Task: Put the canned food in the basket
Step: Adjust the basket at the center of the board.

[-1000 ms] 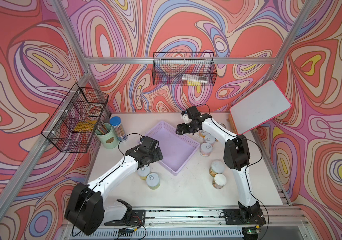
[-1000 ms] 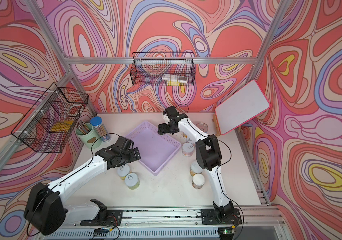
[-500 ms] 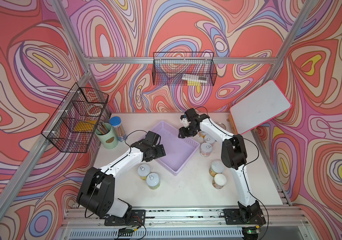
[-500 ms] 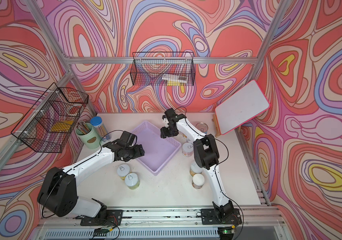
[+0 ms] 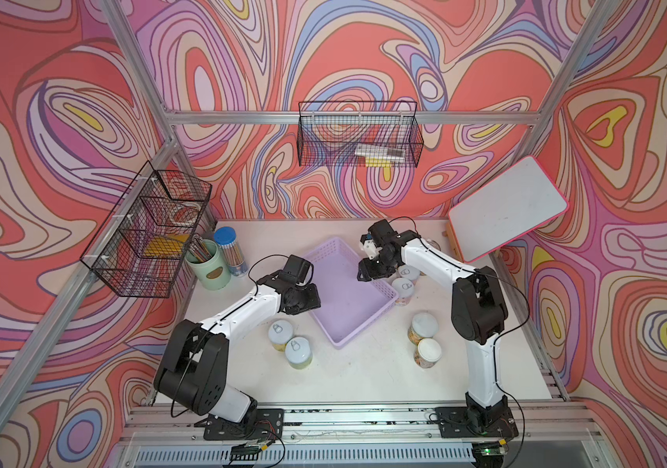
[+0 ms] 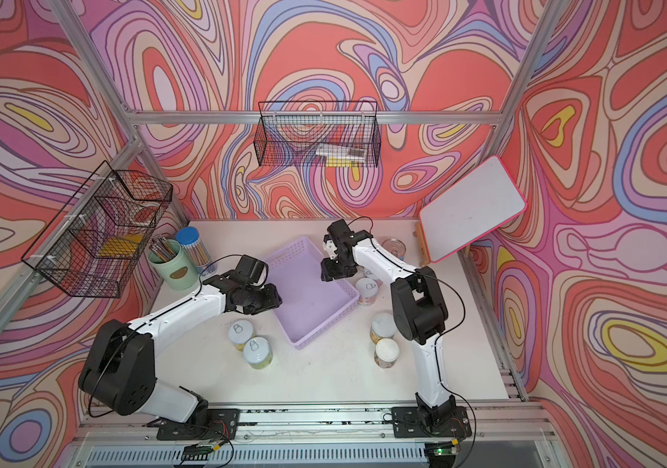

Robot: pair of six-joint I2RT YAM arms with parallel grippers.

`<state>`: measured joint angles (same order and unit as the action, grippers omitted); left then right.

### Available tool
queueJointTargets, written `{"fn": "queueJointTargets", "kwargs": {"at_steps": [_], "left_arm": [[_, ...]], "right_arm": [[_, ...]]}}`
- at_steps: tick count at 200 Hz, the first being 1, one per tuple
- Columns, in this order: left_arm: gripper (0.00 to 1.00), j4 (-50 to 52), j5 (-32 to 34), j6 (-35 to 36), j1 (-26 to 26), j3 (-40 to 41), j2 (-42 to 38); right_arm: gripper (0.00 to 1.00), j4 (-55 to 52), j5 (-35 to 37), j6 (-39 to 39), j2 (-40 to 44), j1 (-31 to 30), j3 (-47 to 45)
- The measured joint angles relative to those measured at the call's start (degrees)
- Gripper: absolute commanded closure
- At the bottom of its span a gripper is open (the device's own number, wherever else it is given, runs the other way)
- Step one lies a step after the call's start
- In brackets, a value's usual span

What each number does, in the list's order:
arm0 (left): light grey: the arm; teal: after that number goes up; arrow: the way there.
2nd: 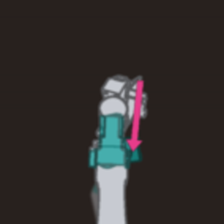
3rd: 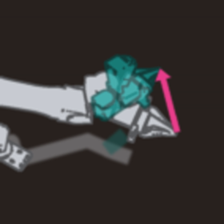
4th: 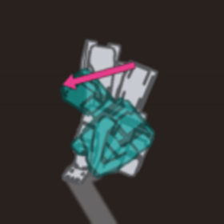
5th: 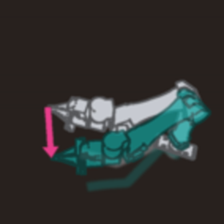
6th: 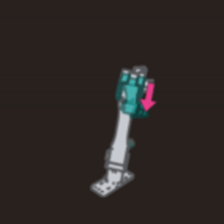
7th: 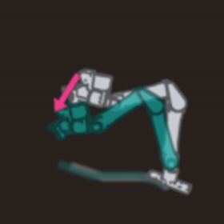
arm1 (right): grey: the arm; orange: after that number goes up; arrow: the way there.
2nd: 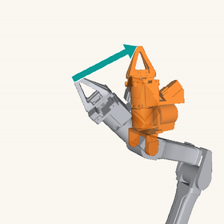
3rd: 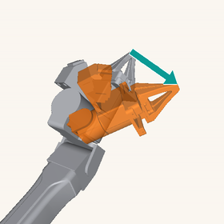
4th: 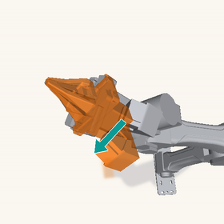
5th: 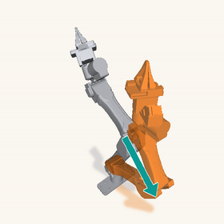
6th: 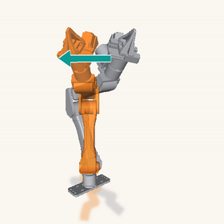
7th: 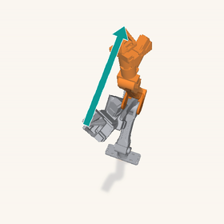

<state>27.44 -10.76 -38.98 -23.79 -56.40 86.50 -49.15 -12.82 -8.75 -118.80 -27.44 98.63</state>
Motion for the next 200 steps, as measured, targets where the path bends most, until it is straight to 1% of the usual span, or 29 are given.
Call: {"fn": "queueJointTargets", "kwargs": {"at_steps": [39,106,146,177,200], "left_arm": [[0.50,2.0,-2.2,2.3,0.2,0.0,-0.2],[0.49,5.7,-3.2,4.8,-0.2,0.2,-3.1],[0.49,6.4,-4.0,5.2,-3.1,0.9,-3.1],[0.49,6.5,-3.8,5.1,-4.1,1.4,-3.1],[0.48,6.5,-2.0,4.9,-4.5,1.8,-3.1]], "right_arm": [[0.47,1.1,1.3,-2.9,6.2,-1.4,-9.1],[0.45,2.0,3.5,-8.1,15.7,-5.8,-21.9],[0.45,1.7,5.6,-9.9,20.5,-6.3,-25.6],[0.45,1.8,6.2,-10.4,21.4,-6.3,-27.6],[0.44,2.1,5.6,-10.5,21.4,-6.5,-29.7]]}}
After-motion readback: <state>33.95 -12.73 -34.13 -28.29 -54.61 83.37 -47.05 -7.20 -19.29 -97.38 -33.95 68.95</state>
